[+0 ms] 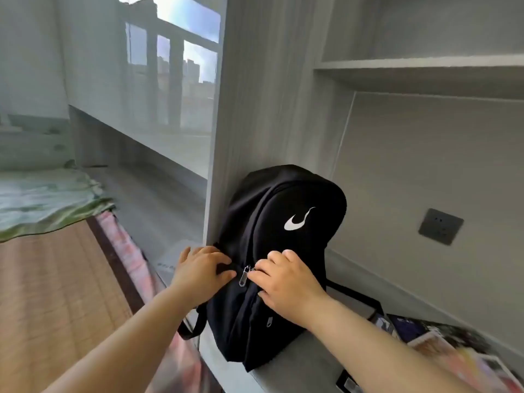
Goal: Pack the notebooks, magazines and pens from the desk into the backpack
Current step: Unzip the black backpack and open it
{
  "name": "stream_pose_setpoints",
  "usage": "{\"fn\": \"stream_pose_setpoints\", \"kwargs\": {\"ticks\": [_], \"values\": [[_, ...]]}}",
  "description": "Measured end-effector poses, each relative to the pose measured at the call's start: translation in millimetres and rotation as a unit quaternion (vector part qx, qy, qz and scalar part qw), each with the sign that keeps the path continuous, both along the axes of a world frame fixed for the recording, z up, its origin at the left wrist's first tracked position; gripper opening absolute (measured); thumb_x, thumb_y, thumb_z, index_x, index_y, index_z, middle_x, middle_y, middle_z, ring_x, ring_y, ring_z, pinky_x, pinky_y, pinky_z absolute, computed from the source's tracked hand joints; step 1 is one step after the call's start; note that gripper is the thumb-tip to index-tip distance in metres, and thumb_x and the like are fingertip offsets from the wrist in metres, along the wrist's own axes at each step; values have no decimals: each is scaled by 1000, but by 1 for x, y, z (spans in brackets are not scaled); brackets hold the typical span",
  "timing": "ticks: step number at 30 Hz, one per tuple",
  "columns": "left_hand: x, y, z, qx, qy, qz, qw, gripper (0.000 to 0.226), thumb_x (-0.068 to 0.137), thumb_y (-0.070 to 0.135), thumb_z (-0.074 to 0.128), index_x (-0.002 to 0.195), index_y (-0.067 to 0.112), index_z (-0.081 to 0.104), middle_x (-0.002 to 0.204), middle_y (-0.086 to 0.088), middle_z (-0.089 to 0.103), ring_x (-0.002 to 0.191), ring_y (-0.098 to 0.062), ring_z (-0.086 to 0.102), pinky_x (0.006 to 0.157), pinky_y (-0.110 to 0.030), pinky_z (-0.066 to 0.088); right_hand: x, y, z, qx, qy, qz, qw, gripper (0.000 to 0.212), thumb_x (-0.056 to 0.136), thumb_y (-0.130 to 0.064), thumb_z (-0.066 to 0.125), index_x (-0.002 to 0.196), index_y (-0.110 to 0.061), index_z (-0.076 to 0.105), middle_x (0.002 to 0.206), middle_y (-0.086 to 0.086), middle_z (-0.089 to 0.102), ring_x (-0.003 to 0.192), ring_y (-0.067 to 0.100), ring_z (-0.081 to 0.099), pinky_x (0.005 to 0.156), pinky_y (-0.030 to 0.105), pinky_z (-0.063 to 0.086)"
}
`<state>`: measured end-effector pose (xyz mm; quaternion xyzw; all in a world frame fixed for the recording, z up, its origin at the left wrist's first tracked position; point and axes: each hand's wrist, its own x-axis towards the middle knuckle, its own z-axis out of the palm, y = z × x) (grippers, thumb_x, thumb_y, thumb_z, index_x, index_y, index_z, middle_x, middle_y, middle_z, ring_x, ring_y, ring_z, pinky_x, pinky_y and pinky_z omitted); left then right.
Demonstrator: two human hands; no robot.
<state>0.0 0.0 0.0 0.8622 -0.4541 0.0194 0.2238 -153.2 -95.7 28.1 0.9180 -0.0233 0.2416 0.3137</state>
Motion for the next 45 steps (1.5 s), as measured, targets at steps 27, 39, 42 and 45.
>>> {"fn": "stream_pose_setpoints", "kwargs": {"ticks": [27, 39, 42, 45], "values": [[39, -28, -4, -71, 406, -90, 907, 24, 75, 19, 63, 51, 17, 63, 56, 0, 57, 60, -12, 49, 57, -19, 37, 72, -5, -29, 34, -89, -116, 989, 24, 53, -27, 76, 45, -23, 54, 43, -8, 51, 46, 14, 50, 57, 23, 33], [34, -21, -35, -195, 101, -91, 971, 43, 76, 27, 68, 117, 22, 58, 121, 2, 56, 116, -16, 47, 100, -23, 30, 73, 0, -21, 45, -69, -104, 991, 17, 60, -35, 74, 53, -26, 62, 49, -10, 59, 58, 14, 59, 74, 27, 30], [25, -26, -37, -193, -34, -92, 976, 36, 55, 30, 83, 88, 18, 73, 99, -3, 71, 105, -26, 59, 99, -41, 31, 67, 0, -15, 61, -83, -87, 991, 14, 69, -34, 64, 57, -26, 64, 53, -11, 62, 61, 15, 61, 77, 28, 30], [22, -29, -38, -254, -55, -88, 962, 16, 49, 30, 85, 55, 23, 71, 72, 6, 72, 92, -9, 47, 102, -26, 11, 63, -3, -2, 101, -137, -107, 980, 24, 73, -31, 50, 55, -24, 63, 53, -10, 62, 61, 18, 61, 74, 28, 28]]}}
